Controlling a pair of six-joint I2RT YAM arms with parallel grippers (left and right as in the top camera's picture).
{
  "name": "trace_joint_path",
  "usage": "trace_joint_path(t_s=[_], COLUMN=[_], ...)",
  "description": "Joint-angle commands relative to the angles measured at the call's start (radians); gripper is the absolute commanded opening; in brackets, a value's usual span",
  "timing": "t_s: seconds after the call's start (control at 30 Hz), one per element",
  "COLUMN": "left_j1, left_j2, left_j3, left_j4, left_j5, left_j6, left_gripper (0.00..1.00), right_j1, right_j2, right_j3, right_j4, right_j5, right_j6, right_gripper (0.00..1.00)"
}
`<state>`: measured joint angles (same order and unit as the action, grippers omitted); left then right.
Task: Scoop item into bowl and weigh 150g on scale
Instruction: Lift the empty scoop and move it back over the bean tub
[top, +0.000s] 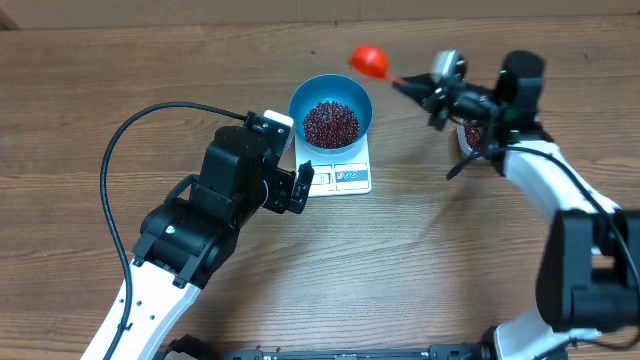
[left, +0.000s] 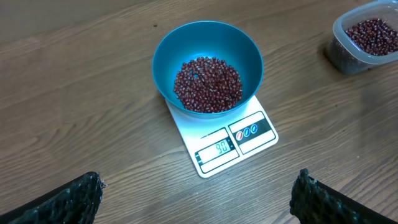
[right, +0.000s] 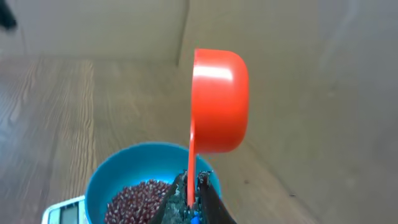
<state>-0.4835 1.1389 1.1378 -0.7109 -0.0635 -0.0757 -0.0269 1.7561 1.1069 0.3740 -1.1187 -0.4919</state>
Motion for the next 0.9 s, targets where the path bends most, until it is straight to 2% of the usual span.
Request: trace_joint_path(t_s=[0.0,0.07,0.2,0.4,0.6,0.7,0.87], left_j1=[0.005,0.005,0.005,0.005,0.005,0.005,0.005], left_j2=[-0.013,-0.013,-0.013,-0.013,-0.013,-0.013,-0.013], left_j3=[0.002,0.002,0.002,0.002,0.002,0.002,0.002], left_j4=[0.003,0.003,0.003,0.003,0.003,0.003,0.003], left_j5=[0.009,0.009,0.009,0.009,0.009,0.009,0.009], left_j6=[-0.007,-0.007,-0.007,-0.007,-0.007,-0.007,-0.007], left_gripper=[1.0,1.0,1.0,1.0,1.0,0.99,1.0], right_j1=[-0.09,-0.132,-0.305,-0.428,-0.423,-0.404,-0.355], right_j2=[-0.102,-0.126,-0.182,-0.207,-0.271,-0.322,-0.359], right_j3=[0.006,0.006,0.006,0.006,0.008,0.008,0.008], right_j4=[-0.038,-0.081,-0.261,-0.437,-0.641,-0.726,-0.872], right_j5=[-0.008,-0.007,-0.008,0.022,0.304,0.52,0.737], right_j6=[0.163,0.175,0.175,0.167,0.029,0.03,0.047], right_gripper=[0.04,0.04,0.04,0.04,0.04,0.04,0.04])
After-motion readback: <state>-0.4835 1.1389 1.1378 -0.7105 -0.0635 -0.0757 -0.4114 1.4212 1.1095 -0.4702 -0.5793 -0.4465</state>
